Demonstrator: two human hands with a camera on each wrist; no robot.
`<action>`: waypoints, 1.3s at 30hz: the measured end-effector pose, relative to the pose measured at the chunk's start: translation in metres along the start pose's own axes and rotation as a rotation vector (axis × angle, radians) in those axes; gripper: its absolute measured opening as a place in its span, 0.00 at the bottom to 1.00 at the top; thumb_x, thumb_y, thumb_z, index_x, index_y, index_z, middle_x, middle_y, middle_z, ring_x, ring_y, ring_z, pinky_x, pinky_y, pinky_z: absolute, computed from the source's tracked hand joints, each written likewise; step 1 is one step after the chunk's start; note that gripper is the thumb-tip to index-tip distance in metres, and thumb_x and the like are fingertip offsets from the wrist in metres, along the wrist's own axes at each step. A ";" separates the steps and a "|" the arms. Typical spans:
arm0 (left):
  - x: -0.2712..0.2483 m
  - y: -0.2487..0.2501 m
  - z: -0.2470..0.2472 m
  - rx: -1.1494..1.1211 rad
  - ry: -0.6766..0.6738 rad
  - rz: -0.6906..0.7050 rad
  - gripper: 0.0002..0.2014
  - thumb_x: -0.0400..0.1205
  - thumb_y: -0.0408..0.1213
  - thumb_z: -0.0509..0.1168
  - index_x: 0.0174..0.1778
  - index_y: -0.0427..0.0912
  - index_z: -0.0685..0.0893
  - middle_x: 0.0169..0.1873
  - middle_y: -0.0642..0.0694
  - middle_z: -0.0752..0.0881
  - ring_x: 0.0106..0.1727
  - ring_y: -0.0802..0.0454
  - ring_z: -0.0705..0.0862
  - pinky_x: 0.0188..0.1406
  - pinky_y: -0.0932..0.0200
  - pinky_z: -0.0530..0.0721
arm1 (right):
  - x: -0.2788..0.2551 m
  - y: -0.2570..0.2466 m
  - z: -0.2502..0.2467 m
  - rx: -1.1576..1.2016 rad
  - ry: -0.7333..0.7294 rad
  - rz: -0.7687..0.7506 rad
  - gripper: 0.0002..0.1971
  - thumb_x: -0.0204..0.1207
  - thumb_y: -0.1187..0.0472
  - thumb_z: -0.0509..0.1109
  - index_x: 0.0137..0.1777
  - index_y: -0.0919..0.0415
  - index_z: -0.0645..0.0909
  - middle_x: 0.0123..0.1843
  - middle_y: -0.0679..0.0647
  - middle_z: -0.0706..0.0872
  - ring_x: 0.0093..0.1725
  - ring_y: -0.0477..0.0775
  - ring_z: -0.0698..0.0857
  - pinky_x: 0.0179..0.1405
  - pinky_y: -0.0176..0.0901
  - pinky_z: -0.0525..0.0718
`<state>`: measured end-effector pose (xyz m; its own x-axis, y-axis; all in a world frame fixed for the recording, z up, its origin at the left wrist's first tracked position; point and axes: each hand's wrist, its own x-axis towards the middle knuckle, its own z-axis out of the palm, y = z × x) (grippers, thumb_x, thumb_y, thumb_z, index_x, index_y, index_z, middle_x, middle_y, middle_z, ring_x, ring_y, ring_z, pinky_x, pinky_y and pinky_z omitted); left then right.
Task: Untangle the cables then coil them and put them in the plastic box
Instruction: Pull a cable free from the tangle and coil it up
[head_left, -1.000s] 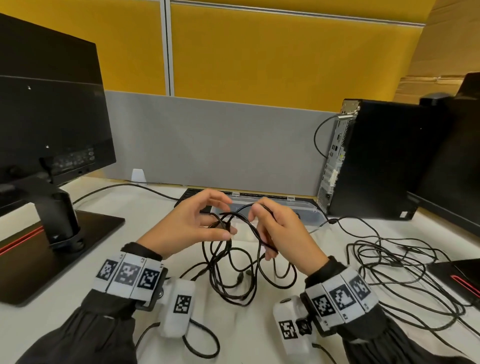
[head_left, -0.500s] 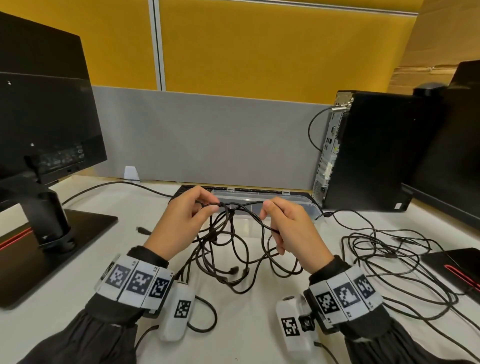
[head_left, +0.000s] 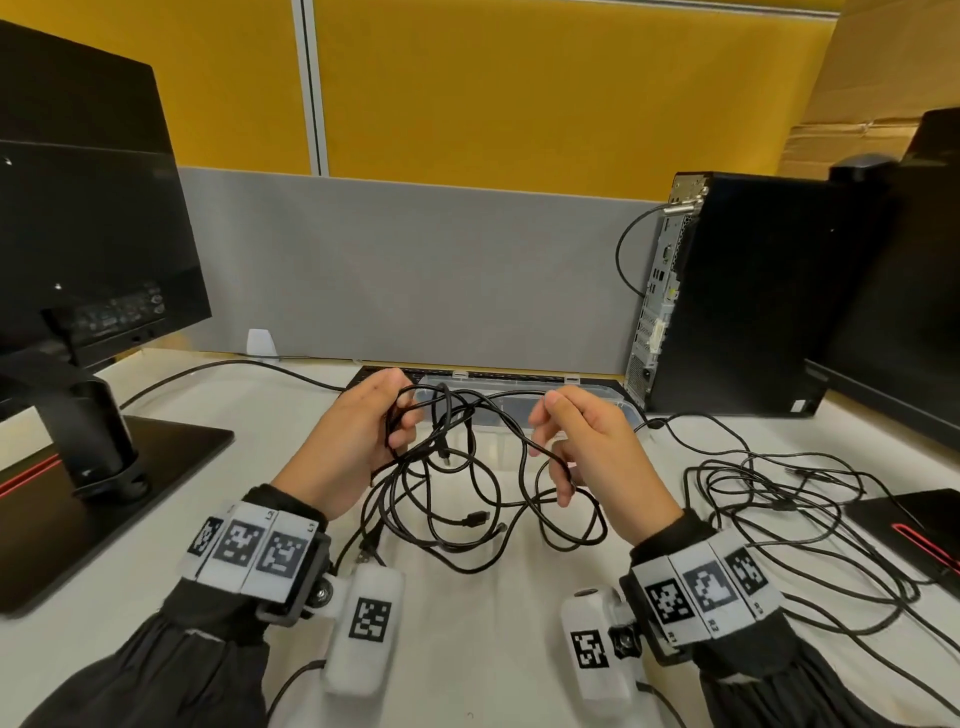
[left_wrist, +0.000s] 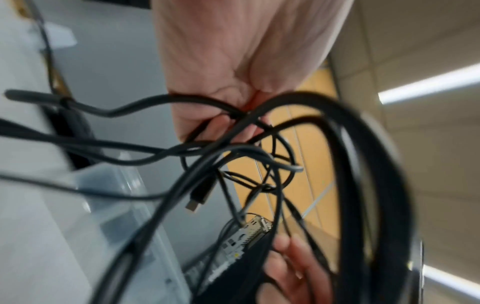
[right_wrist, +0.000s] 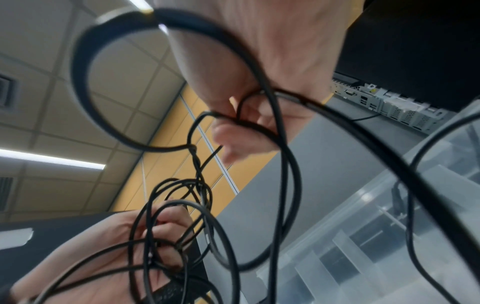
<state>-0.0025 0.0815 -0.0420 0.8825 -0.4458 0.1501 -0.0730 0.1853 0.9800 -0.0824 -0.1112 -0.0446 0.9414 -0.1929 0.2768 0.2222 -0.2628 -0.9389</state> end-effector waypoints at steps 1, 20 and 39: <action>-0.001 0.001 0.000 -0.061 -0.025 -0.016 0.16 0.87 0.44 0.50 0.33 0.44 0.68 0.28 0.49 0.74 0.25 0.57 0.67 0.34 0.60 0.65 | -0.001 -0.002 0.000 0.011 -0.027 0.025 0.14 0.86 0.58 0.53 0.47 0.62 0.79 0.36 0.54 0.83 0.18 0.49 0.76 0.12 0.35 0.71; -0.002 -0.010 0.010 0.165 0.097 0.143 0.14 0.72 0.23 0.71 0.28 0.40 0.75 0.33 0.40 0.84 0.37 0.47 0.88 0.41 0.55 0.89 | -0.005 0.006 0.029 -0.049 -0.172 0.102 0.12 0.83 0.65 0.59 0.55 0.53 0.83 0.31 0.52 0.76 0.23 0.41 0.72 0.14 0.32 0.68; 0.013 0.005 -0.039 0.418 0.573 0.071 0.13 0.84 0.31 0.51 0.52 0.48 0.79 0.51 0.44 0.77 0.44 0.53 0.76 0.46 0.57 0.76 | -0.003 0.009 0.012 -0.146 -0.057 0.058 0.11 0.85 0.59 0.56 0.63 0.52 0.76 0.36 0.49 0.76 0.28 0.39 0.78 0.14 0.31 0.68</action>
<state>0.0262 0.1108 -0.0400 0.9660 0.1067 0.2354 -0.2102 -0.2055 0.9558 -0.0799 -0.1021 -0.0563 0.9654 -0.1591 0.2069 0.1316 -0.3879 -0.9123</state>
